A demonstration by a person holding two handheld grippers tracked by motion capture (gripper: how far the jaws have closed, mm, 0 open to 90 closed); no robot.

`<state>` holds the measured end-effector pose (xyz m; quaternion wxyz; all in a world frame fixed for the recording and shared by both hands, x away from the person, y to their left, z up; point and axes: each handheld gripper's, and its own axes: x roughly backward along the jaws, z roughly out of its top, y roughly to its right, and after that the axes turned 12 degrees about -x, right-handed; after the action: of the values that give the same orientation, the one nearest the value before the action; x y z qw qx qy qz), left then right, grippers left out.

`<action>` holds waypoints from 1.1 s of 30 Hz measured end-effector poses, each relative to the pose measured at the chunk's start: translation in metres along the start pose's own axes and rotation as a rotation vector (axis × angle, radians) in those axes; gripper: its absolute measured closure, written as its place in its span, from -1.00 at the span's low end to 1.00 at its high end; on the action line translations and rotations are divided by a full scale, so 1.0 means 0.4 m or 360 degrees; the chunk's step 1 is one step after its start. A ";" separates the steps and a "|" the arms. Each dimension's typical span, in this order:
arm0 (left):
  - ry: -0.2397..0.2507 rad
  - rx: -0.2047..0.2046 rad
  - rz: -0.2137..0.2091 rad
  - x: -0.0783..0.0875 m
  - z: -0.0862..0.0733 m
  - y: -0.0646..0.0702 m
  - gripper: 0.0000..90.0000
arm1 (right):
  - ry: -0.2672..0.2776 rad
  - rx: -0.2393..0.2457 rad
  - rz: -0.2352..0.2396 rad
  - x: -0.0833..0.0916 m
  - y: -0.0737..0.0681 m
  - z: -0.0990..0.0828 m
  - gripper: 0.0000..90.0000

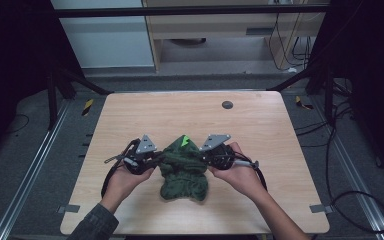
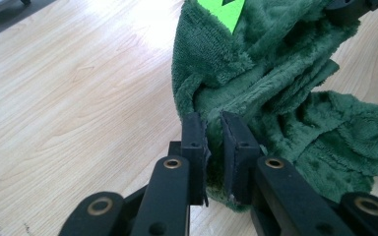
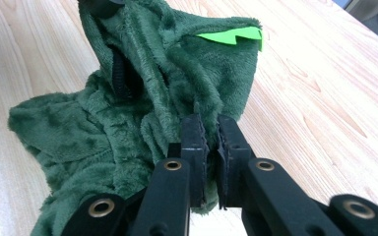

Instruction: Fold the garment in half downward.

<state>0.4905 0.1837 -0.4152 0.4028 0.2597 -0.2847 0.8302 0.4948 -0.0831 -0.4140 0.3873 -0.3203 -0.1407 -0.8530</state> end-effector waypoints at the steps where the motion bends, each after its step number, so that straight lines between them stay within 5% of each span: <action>1: 0.0001 0.0005 -0.0004 0.002 0.001 0.001 0.80 | 0.0000 0.0000 0.0000 0.000 0.000 0.000 0.87; 12: 0.0005 -0.0019 -0.0016 0.008 -0.018 0.034 0.80 | -0.0005 0.0020 0.0021 0.015 -0.023 -0.023 0.86; 23: 0.0036 0.0009 0.0041 -0.005 0.042 -0.030 0.81 | 0.0019 0.0013 -0.0035 0.018 0.018 0.036 0.86; 33: 0.0047 -0.0051 -0.0013 0.021 -0.016 0.059 0.78 | 0.0037 0.0054 -0.0013 0.048 -0.031 -0.029 0.85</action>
<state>0.4653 0.1804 -0.4202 0.4145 0.2421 -0.2911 0.8276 0.4708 -0.0913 -0.4100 0.3907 -0.3031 -0.1518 -0.8559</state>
